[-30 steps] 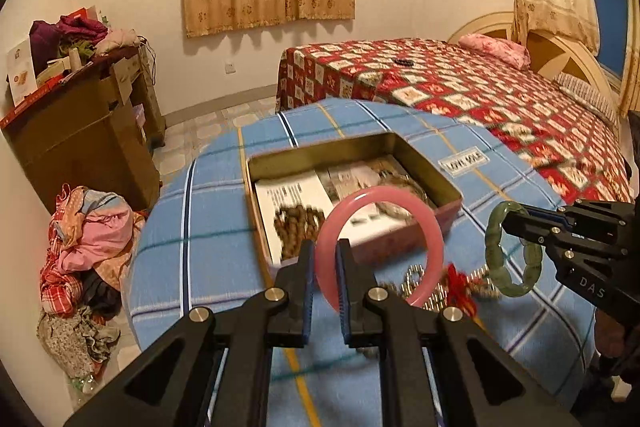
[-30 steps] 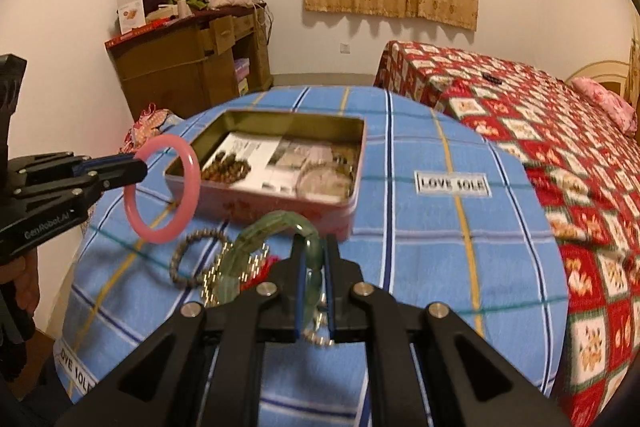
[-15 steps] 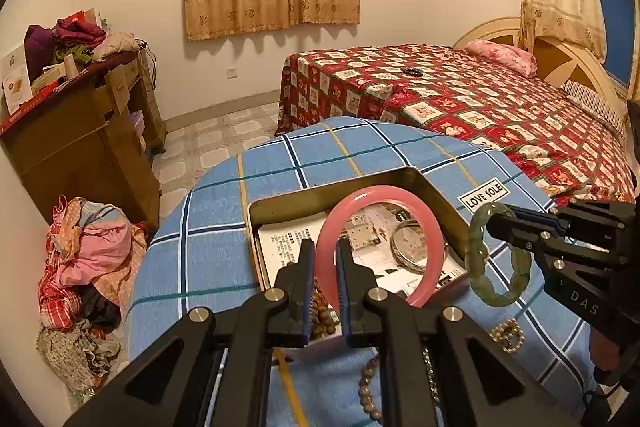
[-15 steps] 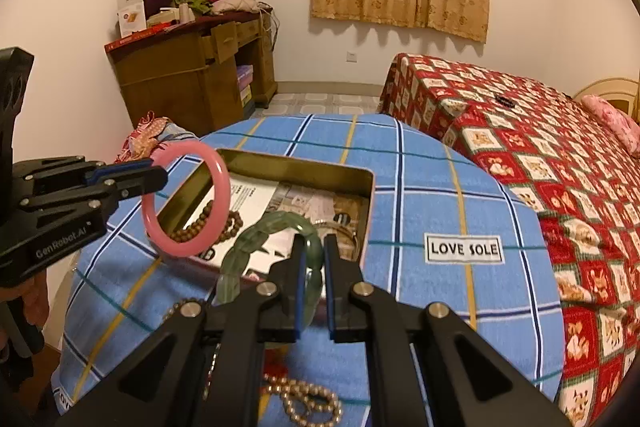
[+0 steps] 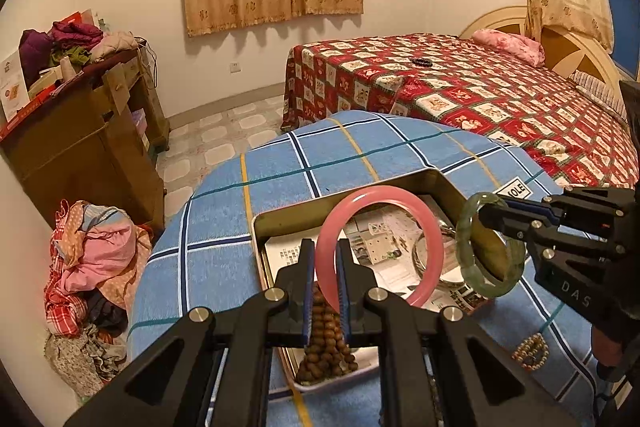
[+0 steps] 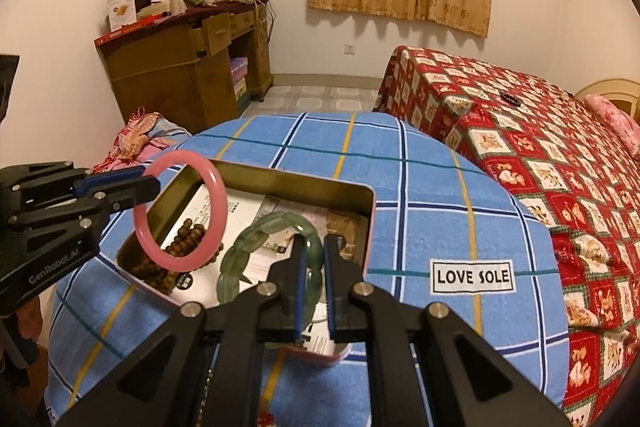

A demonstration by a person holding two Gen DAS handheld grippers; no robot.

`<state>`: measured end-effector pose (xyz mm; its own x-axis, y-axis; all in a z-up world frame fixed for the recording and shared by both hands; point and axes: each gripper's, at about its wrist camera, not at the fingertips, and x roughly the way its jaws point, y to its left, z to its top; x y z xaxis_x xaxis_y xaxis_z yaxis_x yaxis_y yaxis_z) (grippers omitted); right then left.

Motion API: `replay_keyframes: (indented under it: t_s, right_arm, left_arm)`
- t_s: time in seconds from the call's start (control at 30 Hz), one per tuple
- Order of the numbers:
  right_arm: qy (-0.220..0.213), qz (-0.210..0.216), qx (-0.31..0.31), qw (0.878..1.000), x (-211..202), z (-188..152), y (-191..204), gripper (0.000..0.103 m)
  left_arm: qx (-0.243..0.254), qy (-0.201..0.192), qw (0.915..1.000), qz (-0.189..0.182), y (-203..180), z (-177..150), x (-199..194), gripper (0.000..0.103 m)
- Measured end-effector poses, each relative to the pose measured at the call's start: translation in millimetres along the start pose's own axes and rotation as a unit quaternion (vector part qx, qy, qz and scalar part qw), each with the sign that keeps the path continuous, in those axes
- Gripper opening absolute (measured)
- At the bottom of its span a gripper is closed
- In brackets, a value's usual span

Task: Organize jewelry
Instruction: 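Carry both bangles into the pink tin and open both grippers to release them, then lift both grippers out of the tin back toward the jewelry pile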

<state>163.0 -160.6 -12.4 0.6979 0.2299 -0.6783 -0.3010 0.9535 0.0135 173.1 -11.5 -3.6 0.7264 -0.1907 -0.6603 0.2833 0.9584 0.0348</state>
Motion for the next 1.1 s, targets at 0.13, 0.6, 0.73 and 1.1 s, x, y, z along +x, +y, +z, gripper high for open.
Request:
replay_keyframes:
  t_s: [0.13,0.6,0.73,1.1]
  right_arm:
    - [0.009,-0.001,-0.003,1.000,11,1,3,0.009]
    - [0.015,-0.007,0.000,1.000,24,-4,-1,0.042]
    - [0.011,-0.009,0.013,1.000,17,-6,-6,0.060]
    - [0.011,-0.011,0.023,1.000,-11,-29,-14,0.060]
  left_arm:
    - [-0.002,0.004,1.0000,0.003,3,4,10,0.010]
    - [-0.026,-0.010,0.9996,0.010,10,11,14,0.099]
    - [-0.025,-0.012,0.9995,0.013,11,11,11,0.099]
    - [-0.019,-0.018,0.9990,0.037,7,-21,-24,0.099]
